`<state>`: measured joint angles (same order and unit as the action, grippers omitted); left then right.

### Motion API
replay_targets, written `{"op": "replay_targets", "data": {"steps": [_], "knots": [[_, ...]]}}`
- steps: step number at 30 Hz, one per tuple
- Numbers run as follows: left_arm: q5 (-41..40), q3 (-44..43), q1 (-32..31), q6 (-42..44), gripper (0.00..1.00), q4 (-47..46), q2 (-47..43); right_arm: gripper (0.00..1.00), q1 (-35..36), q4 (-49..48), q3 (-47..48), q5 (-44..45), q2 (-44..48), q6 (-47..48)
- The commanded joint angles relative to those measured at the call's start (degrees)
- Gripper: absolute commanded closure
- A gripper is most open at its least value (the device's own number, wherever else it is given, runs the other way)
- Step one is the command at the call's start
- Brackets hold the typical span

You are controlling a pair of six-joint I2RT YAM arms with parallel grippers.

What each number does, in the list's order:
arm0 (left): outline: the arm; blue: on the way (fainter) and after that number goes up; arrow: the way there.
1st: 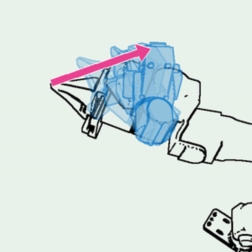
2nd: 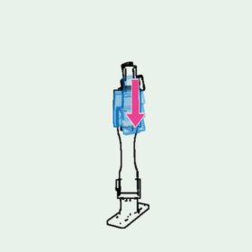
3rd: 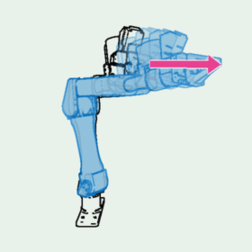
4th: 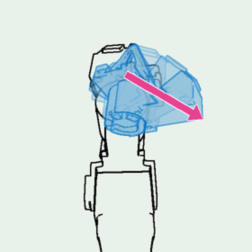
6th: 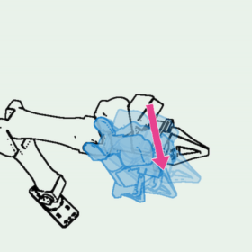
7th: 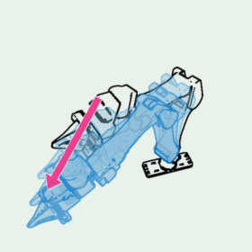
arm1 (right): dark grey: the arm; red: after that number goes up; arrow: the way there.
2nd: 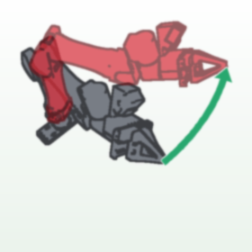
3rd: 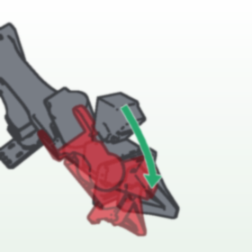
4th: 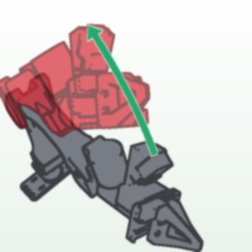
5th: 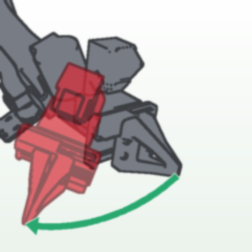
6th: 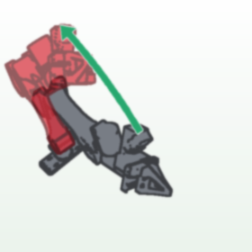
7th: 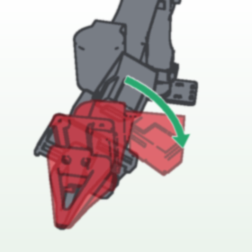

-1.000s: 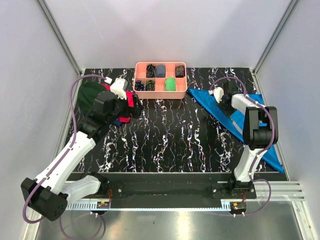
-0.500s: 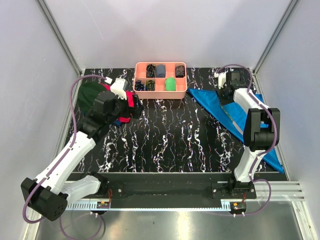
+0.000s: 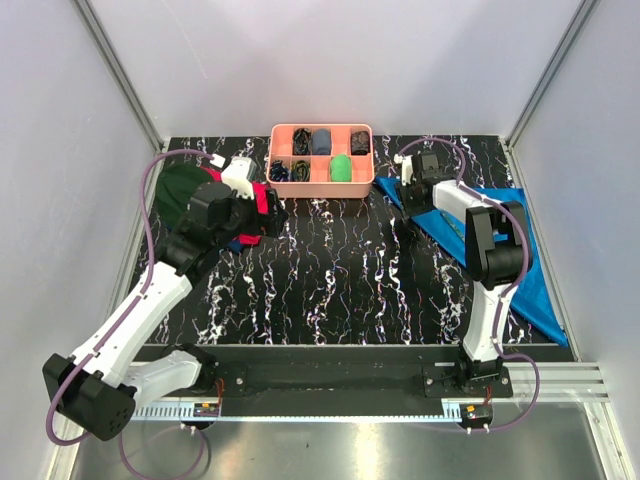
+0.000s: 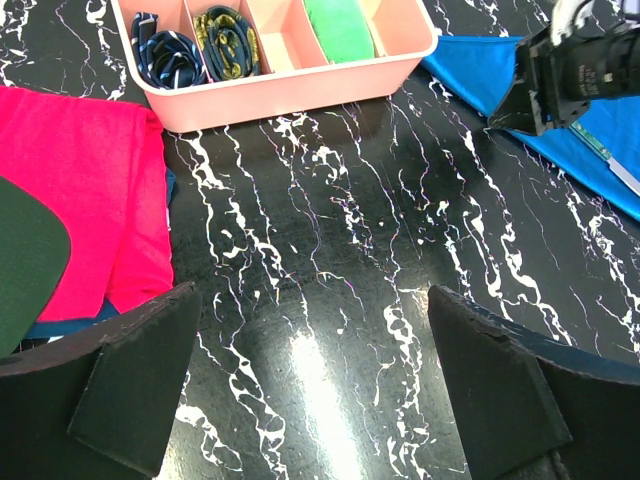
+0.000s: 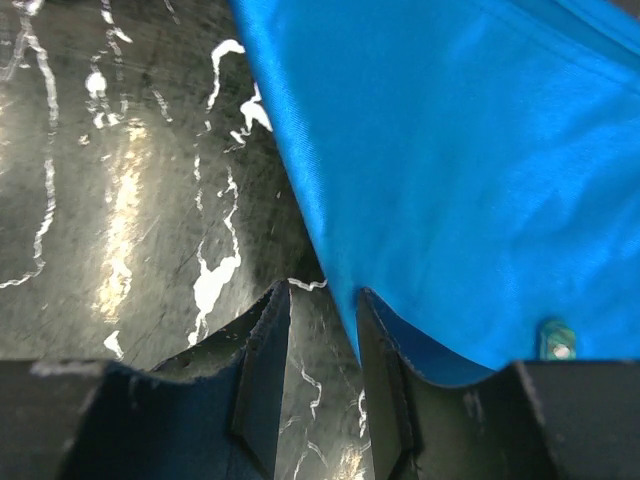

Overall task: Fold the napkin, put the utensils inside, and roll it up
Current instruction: Place the utensil onto the napkin, then fold the napkin

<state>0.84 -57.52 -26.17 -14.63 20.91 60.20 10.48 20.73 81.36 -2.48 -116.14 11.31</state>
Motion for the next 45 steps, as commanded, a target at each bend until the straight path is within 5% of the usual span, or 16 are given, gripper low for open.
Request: {"op": "replay_targets", "data": {"steps": [1,33,45], "knots": [[0.1,-0.7,0.2,0.0,0.01,-2.9,0.1,0.58,0.2,-2.2,3.8,2.2,-1.7,0.6],[0.7,-0.8,0.2,-0.1,0.01,-2.8,0.4,0.72,2.5,4.8,4.8,6.6,-6.6,6.4],[1.0,-0.8,0.2,-0.2,0.01,-2.8,-0.3,1.0,2.5,8.4,5.6,3.2,-6.9,7.2]]}}
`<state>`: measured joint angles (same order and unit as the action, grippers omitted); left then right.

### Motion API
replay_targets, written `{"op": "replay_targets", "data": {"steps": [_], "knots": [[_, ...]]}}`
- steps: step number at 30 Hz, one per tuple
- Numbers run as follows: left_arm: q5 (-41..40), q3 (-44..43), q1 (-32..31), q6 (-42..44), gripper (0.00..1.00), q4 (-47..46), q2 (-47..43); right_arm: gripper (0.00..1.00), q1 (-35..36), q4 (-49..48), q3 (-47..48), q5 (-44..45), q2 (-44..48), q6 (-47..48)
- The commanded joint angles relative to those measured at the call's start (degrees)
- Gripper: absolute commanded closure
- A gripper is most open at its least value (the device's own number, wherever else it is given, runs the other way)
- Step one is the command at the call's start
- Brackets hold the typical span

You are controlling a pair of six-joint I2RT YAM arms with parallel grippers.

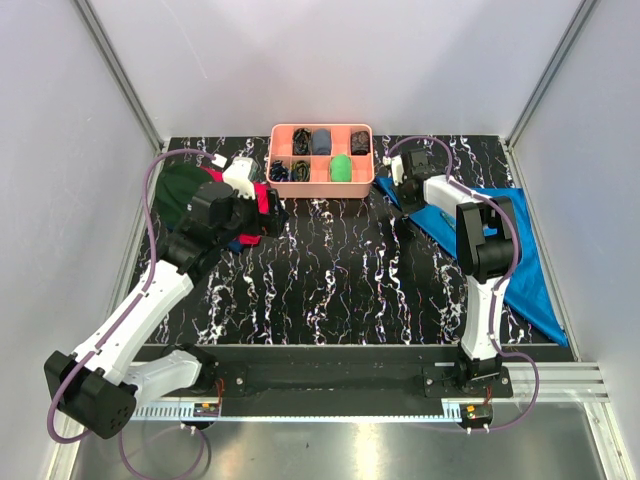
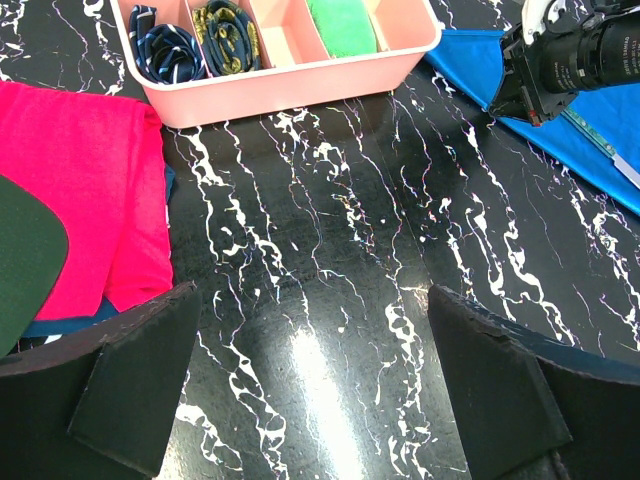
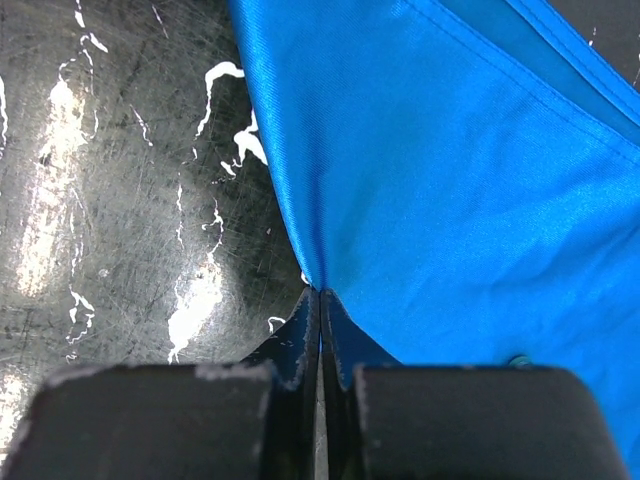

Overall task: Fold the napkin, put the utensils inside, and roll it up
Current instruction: Fold the napkin

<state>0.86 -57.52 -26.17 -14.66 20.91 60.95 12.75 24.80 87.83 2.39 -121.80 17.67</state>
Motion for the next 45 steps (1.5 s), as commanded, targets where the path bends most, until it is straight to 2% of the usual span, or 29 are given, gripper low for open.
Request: {"op": "replay_targets", "data": {"steps": [1,12,26,32,37,41,45], "knots": [[1.1,-0.9,0.2,-0.3,0.01,-2.8,-1.0,1.0,0.3,4.5,-1.7,-2.1,-0.4,0.9],[3.3,-0.6,0.2,-1.5,0.01,-3.7,-1.4,1.0,3.5,8.5,-9.2,-5.1,3.1,-4.0],[4.5,0.2,0.2,-5.8,0.01,-4.1,-1.7,1.0,15.5,11.5,-15.2,-8.0,7.7,-14.0],[1.3,7.1,0.2,-12.3,0.01,-5.8,-4.6,1.0,22.8,11.2,-15.3,-8.2,8.8,-18.9],[-3.5,17.4,0.2,-18.9,0.01,-8.0,-7.6,1.0,27.6,9.6,-13.8,-11.9,8.5,-23.5],[-6.6,23.8,0.5,-21.3,0.01,-7.6,-10.8,1.0,32.0,6.6,-12.0,-13.7,6.0,-25.8],[-8.9,25.3,1.3,-21.2,0.01,-4.0,-15.4,1.0,35.9,4.9,-8.7,-15.5,2.4,-27.4]]}}
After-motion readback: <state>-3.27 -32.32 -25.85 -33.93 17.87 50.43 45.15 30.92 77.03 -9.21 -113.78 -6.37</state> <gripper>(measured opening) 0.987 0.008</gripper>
